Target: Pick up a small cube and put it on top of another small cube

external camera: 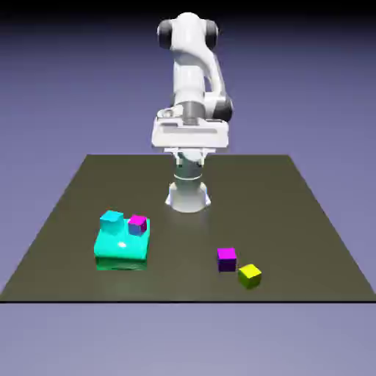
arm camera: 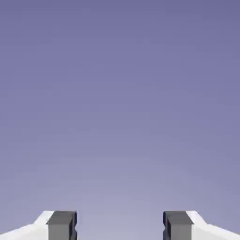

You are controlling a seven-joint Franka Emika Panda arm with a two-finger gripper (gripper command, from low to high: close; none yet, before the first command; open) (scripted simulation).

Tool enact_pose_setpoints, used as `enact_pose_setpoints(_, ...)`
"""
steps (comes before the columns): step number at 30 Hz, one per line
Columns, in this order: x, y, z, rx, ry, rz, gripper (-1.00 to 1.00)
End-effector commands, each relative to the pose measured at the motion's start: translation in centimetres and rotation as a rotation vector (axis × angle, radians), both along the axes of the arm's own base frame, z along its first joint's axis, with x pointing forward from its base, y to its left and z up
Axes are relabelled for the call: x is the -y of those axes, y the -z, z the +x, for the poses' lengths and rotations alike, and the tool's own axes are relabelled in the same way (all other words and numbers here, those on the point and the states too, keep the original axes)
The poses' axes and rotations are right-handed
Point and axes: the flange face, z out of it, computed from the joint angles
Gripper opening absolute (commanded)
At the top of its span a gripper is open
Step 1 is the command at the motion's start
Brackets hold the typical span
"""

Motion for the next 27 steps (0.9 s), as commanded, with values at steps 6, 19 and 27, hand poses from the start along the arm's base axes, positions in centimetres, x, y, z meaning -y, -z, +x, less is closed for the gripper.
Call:
enact_pose_setpoints(6,-0.7,2.0,1.8,-0.111,-0.207,-0.136,0.0)
enact_pose_setpoints(19,-2.5,7.1,5.1,-0.315,-0.717,-0.375,0.0)
enact_pose_setpoints(27,-3.9,10.4,6.6,-0.405,-1.065,-0.481,0.0)
